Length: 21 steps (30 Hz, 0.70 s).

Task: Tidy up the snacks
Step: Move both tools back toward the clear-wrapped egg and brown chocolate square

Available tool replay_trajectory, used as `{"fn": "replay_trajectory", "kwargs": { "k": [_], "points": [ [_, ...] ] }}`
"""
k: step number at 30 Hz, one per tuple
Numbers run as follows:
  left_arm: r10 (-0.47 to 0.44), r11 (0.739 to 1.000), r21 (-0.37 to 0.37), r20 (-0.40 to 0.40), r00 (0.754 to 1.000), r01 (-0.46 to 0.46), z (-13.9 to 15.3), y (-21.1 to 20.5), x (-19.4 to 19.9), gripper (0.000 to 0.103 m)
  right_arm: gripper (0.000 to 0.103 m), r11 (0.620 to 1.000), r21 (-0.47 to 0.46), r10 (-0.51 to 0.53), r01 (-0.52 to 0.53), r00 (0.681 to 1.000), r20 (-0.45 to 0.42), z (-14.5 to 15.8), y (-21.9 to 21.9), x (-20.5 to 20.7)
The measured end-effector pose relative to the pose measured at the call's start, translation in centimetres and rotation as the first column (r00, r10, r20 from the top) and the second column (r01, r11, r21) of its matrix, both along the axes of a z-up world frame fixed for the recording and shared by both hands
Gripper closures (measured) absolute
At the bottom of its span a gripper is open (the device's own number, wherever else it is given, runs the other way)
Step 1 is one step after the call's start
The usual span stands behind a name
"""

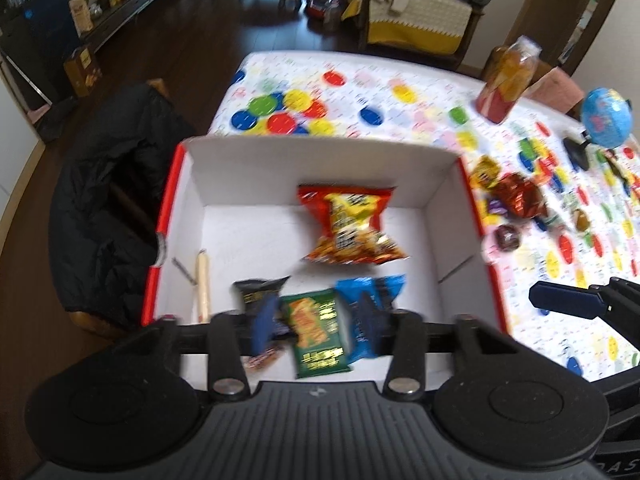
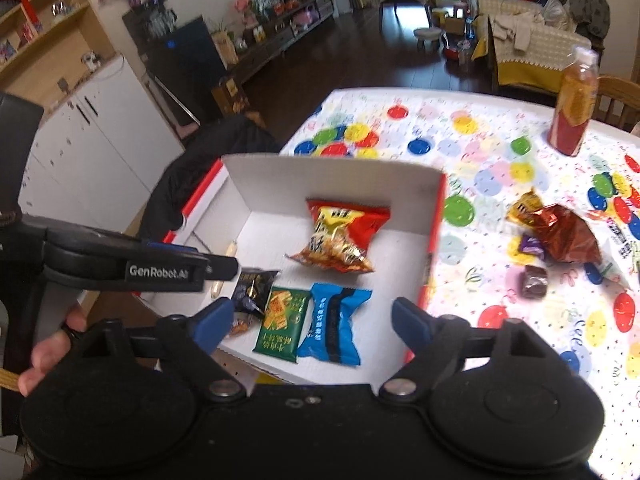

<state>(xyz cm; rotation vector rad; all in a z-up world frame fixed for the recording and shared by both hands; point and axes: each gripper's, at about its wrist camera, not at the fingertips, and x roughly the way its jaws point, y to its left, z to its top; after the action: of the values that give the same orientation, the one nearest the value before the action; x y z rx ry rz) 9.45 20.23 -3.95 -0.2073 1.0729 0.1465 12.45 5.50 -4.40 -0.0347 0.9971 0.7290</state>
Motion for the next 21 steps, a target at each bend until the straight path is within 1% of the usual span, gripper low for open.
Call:
{"fn": "replay_trajectory", "kwargs": {
  "k": [2, 4, 6, 11, 15, 21],
  "points": [
    [-0.012, 1.000, -0.009, 0.035, 0.999, 0.012, 0.6, -0.9, -0.2, 0.037, 0.011, 1.000, 0.016, -0.014, 0.014, 1.000, 0.006, 0.5, -1.2, 0.1],
    [-0.029, 0.999, -0.023, 0.054, 0.998, 0.030, 1.0, -1.9, -0.1, 0.037, 0.008, 0.999, 0.021, -0.031, 0.030, 0.999, 0.014, 0.8, -2.2, 0.3],
    [-0.041, 0.999, -0.029, 0.063, 0.997, 0.043, 1.2, -2.8, 0.2, 0.036, 0.006, 0.999, 0.005, -0.050, 0.050, 0.998, 0.033, 1.1, -3.1, 0.4],
    [-0.059, 0.997, -0.044, 0.080, 0.995, 0.063, 1.4, -5.2, 1.0, 0.036, 0.004, 0.997, -0.001, -0.078, 0.078, 0.995, 0.062, 1.5, -5.5, 0.9],
    [-0.085, 0.995, -0.050, 0.081, 0.993, 0.089, 1.3, -7.7, 1.9, 0.036, 0.003, 0.995, 0.012, -0.104, 0.103, 0.992, 0.070, 1.7, -8.4, 1.5],
    [-0.115, 0.991, -0.059, 0.075, 0.991, 0.119, 0.7, -11.7, 3.7, 0.036, 0.003, 0.989, 0.004, -0.145, 0.145, 0.985, 0.094, 1.9, -13.2, 2.7]
  ]
}}
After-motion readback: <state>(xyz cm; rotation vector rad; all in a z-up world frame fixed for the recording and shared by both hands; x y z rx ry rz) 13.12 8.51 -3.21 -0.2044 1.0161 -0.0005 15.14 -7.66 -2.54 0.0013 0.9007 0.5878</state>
